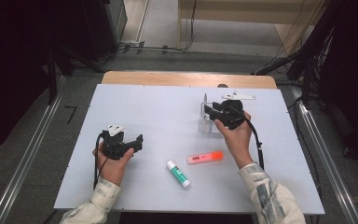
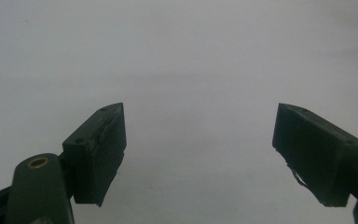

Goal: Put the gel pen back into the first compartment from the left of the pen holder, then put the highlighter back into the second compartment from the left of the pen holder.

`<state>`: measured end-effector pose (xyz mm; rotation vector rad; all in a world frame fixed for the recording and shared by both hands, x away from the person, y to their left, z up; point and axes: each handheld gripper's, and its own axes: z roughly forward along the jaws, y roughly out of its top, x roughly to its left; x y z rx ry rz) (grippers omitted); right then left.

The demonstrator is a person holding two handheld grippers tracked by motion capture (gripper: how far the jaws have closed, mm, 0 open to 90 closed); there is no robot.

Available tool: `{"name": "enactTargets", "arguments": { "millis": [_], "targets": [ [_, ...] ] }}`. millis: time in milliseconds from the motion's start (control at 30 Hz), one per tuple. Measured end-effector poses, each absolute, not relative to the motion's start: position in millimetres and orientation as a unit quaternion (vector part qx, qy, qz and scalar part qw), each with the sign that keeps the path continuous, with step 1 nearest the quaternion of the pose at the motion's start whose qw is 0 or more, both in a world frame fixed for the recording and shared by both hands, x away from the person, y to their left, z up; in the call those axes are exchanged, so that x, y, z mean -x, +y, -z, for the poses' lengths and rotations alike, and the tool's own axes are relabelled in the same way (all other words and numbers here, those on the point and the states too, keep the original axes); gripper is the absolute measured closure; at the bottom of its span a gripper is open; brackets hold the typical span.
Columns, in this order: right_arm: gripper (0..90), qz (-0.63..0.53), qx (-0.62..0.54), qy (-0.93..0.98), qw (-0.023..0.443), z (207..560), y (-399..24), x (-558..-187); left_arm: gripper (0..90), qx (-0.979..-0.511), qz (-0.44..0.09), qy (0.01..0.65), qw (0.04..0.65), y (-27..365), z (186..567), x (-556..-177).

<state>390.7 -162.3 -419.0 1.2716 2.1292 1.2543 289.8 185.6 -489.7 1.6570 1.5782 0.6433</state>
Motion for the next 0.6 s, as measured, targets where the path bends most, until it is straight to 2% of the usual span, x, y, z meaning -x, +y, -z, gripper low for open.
{"name": "enactTargets", "arguments": {
  "millis": [600],
  "targets": [
    [51.5, -0.452, -0.449, 0.748, 0.184, 415, -173, -379, 17.8, -0.647, -0.250, 0.616, 0.373, 185, 490, -291]
  ]
}}
